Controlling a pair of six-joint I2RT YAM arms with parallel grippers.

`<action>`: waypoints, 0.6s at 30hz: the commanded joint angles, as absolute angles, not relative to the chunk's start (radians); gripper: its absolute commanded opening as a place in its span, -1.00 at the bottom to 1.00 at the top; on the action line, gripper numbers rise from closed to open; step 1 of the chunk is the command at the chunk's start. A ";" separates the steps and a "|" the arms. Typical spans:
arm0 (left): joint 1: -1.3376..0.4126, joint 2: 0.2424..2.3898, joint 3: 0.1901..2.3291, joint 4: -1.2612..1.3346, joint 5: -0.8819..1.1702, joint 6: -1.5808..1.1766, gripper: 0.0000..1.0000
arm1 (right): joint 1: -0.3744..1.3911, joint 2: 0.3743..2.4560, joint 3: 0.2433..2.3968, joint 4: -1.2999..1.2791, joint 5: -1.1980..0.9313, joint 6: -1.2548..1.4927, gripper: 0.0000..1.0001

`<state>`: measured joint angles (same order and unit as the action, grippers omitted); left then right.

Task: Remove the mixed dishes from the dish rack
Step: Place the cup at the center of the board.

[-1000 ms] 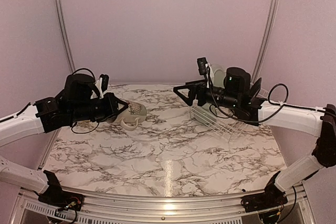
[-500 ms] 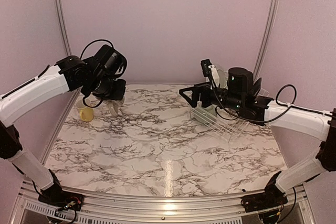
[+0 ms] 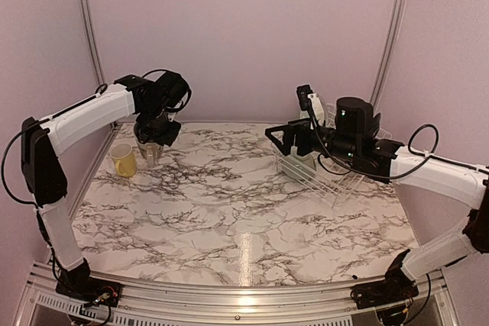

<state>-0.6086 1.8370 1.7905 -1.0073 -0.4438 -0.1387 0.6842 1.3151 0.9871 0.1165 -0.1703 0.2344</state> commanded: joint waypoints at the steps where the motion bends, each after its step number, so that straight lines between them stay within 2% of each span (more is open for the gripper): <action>1: -0.561 1.873 1.861 -1.047 -0.370 -0.072 -1.00 | 0.679 1.312 1.022 0.098 -0.154 0.227 0.96; 18: -0.454 2.064 1.994 -1.104 -0.258 -0.044 -1.00 | 0.679 1.331 1.050 0.082 -0.156 0.227 0.94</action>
